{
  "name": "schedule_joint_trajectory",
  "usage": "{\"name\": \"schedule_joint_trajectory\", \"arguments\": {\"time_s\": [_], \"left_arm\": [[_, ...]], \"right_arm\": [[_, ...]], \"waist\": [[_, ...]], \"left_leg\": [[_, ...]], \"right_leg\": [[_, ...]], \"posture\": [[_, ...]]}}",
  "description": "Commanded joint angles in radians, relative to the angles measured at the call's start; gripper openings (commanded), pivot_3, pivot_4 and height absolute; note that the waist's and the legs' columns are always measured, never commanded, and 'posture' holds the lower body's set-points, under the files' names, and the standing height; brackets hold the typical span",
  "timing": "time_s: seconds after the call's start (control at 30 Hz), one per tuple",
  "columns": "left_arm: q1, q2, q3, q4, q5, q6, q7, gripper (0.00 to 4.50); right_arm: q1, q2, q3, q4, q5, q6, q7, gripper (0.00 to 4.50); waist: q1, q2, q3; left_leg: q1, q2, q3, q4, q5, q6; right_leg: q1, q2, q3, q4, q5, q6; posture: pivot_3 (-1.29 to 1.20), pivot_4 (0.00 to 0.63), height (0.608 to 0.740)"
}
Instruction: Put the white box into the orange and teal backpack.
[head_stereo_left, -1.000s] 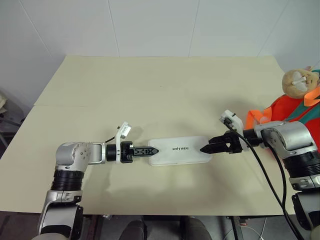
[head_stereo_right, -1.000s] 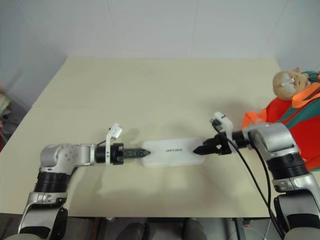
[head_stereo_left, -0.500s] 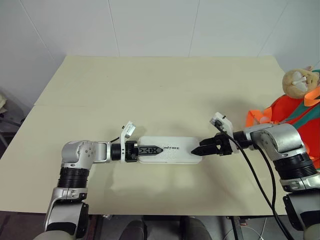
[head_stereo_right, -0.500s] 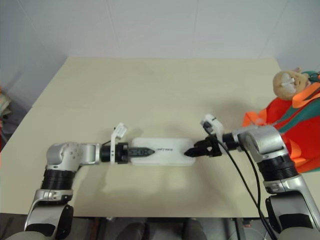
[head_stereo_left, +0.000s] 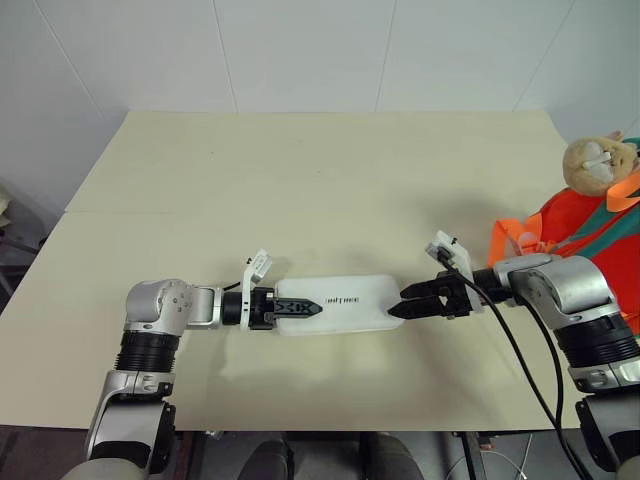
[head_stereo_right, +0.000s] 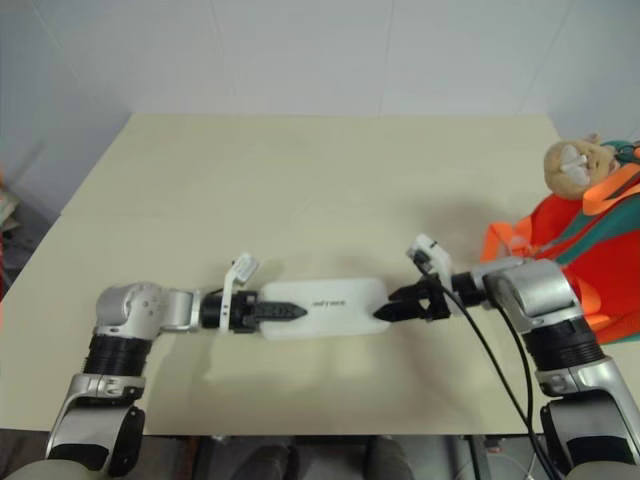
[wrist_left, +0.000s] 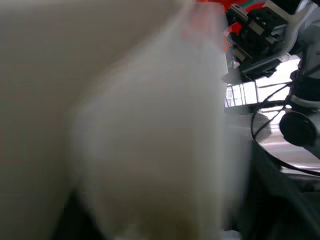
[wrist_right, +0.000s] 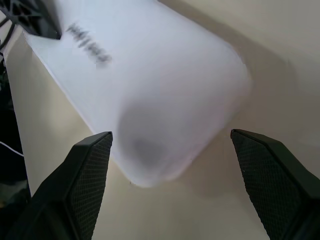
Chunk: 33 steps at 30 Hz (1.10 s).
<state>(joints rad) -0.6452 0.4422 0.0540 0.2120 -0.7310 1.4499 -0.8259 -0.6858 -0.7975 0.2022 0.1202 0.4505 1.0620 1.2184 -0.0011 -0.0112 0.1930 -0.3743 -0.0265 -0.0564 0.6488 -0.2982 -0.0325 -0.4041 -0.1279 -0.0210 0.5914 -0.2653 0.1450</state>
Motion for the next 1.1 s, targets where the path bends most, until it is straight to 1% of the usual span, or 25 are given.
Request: {"name": "schedule_joint_trajectory", "arguments": {"time_s": [0.03, 0.07, 0.1, 0.17, 0.3, 0.33, 0.4, 0.43, 0.53, 0.57, 0.6, 0.73, 0.8, 0.97, 1.03, 1.1], "left_arm": [[-0.006, 0.024, -0.005, -0.011, -0.01, 0.019, -0.005, 1.48], [-0.005, 0.029, -0.004, -0.015, -0.015, 0.024, -0.007, 1.3], [-0.004, 0.032, -0.002, -0.018, -0.019, 0.028, -0.008, 1.23], [-0.001, 0.038, 0.005, -0.027, -0.026, 0.032, -0.009, 1.23], [0.026, 0.055, 0.035, -0.097, -0.059, 0.008, -0.025, 1.23], [0.03, 0.045, 0.068, -0.103, -0.076, 0.006, -0.017, 1.23], [0.061, 0.061, 0.098, -0.163, -0.101, -0.06, -0.056, 1.23], [0.073, 0.069, 0.104, -0.184, -0.106, -0.082, -0.069, 1.23], [0.118, 0.104, 0.114, -0.243, -0.109, -0.18, -0.128, 1.23], [0.125, 0.109, 0.117, -0.248, -0.113, -0.196, -0.137, 1.23], [0.128, 0.111, 0.119, -0.249, -0.116, -0.203, -0.14, 1.23], [0.145, 0.134, 0.094, -0.275, -0.13, -0.28, -0.233, 1.23], [0.144, 0.129, 0.069, -0.272, -0.116, -0.314, -0.252, 1.23], [0.136, 0.132, 0.004, -0.255, -0.083, -0.391, -0.297, 1.23], [0.131, 0.134, -0.015, -0.247, -0.077, -0.412, -0.309, 1.23], [0.126, 0.135, -0.03, -0.236, -0.069, -0.431, -0.317, 1.23]], "right_arm": [[0.024, -0.044, 0.014, -0.039, -0.005, -0.05, 0.043, 4.5], [0.036, -0.054, 0.012, -0.042, -0.007, -0.059, 0.046, 4.5], [0.045, -0.061, 0.011, -0.043, -0.007, -0.065, 0.048, 4.5], [0.066, -0.073, -0.003, -0.051, -0.007, -0.077, 0.041, 4.5], [0.125, -0.08, -0.113, -0.087, 0.025, -0.077, -0.019, 4.5], [0.14, -0.078, -0.152, -0.103, 0.04, -0.066, -0.039, 4.5], [0.192, -0.082, -0.29, -0.162, 0.094, -0.032, -0.085, 4.5], [0.212, -0.083, -0.336, -0.186, 0.115, -0.017, -0.103, 4.5], [0.333, -0.07, -0.577, -0.307, 0.213, 0.01, -0.151, 4.5], [0.362, -0.065, -0.629, -0.338, 0.237, 0.016, -0.167, 4.5], [0.379, -0.061, -0.655, -0.357, 0.254, 0.02, -0.18, 4.5], [0.512, -0.029, -0.904, -0.507, 0.297, 0.03, -0.305, 4.5], [0.573, -0.031, -0.988, -0.549, 0.299, 0.031, -0.344, 4.5], [0.712, -0.053, -1.124, -0.57, 0.254, 0.003, -0.413, 4.5], [0.739, -0.062, -1.15, -0.552, 0.235, -0.008, -0.443, 4.5], [0.741, -0.064, -1.142, -0.516, 0.196, -0.03, -0.494, 4.5]], "waist": [[0.001, 0.0, 0.0], [0.0, 0.0, 0.0], [0.0, 0.0, 0.0], [0.0, 0.0, 0.0], [0.0, 0.0, 0.0], [0.0, 0.0, 0.0], [0.002, 0.0, 0.0], [0.003, -0.001, 0.0], [0.007, 0.0, 0.0], [0.012, 0.0, 0.0], [0.015, 0.0, 0.0], [0.027, -0.001, 0.0], [0.031, 0.0, 0.0], [0.027, -0.001, 0.0], [0.023, 0.0, 0.0], [0.017, 0.0, 0.0]], "left_leg": [[0.0, 0.0, 0.0, 0.0, 0.0, 0.0], [0.0, 0.0, 0.0, 0.001, 0.0, 0.0], [0.0, 0.0, 0.0, 0.001, 0.0, 0.0], [0.0, 0.0, 0.0, 0.001, 0.0, 0.0], [0.0, 0.001, 0.001, 0.0, 0.0, 0.0], [0.0, 0.001, 0.001, 0.0, 0.0, 0.0], [-0.001, 0.001, 0.003, 0.0, 0.0, 0.0], [-0.003, 0.001, 0.003, 0.0, 0.0, 0.0], [-0.004, 0.001, 0.004, -0.001, 0.0, -0.001], [-0.004, 0.001, 0.004, -0.001, 0.0, -0.001], [-0.004, 0.001, 0.004, -0.001, -0.001, -0.001], [-0.004, 0.001, 0.006, 0.0, -0.001, 0.0], [-0.004, 0.001, 0.006, 0.001, -0.001, 0.0], [-0.002, 0.001, 0.008, 0.002, -0.004, 0.006], [-0.001, 0.001, 0.009, 0.002, -0.006, 0.01], [0.0, 0.001, 0.012, 0.002, -0.006, 0.011]], "right_leg": [[0.0, 0.0, 0.0, 0.0, 0.0, 0.0], [0.0, 0.0, 0.0, 0.0, 0.0, 0.0], [0.0, 0.0, 0.0, 0.0, 0.0, 0.0], [0.0, 0.0, 0.0, 0.0, 0.0, 0.0], [-0.001, 0.0, 0.001, 0.001, 0.0, 0.0], [-0.002, 0.0, 0.002, 0.001, 0.0, 0.0], [-0.004, 0.0, 0.004, 0.002, 0.0, 0.0], [-0.006, 0.0, 0.004, 0.002, 0.0, 0.0], [-0.007, 0.0, 0.004, 0.001, 0.0, 0.0], [-0.007, 0.0, 0.003, 0.0, 0.0, 0.0], [-0.007, 0.0, 0.003, 0.0, 0.0, 0.0], [-0.006, 0.0, 0.005, 0.0, 0.0, 0.0], [-0.006, 0.0, 0.005, -0.002, 0.0, 0.0], [-0.005, 0.0, 0.007, -0.002, 0.0, 0.001], [-0.005, 0.0, 0.008, -0.001, 0.0, 0.001], [-0.005, 0.0, 0.01, -0.001, 0.0, 0.0]], "posture": [[0.0, 0.15, 0.74], [0.0, 0.15, 0.74], [0.0, 0.15, 0.74], [0.0, 0.15, 0.74], [0.0, 0.15, 0.74], [0.0, 0.15, 0.74], [0.0, 0.15, 0.74], [0.0, 0.15, 0.74], [0.0, 0.15, 0.74], [0.0, 0.15, 0.74], [0.0, 0.15, 0.74], [0.0, 0.15, 0.74], [0.0, 0.15, 0.74], [0.0, 0.15, 0.74], [0.0, 0.15, 0.74], [0.0, 0.15, 0.74]]}}
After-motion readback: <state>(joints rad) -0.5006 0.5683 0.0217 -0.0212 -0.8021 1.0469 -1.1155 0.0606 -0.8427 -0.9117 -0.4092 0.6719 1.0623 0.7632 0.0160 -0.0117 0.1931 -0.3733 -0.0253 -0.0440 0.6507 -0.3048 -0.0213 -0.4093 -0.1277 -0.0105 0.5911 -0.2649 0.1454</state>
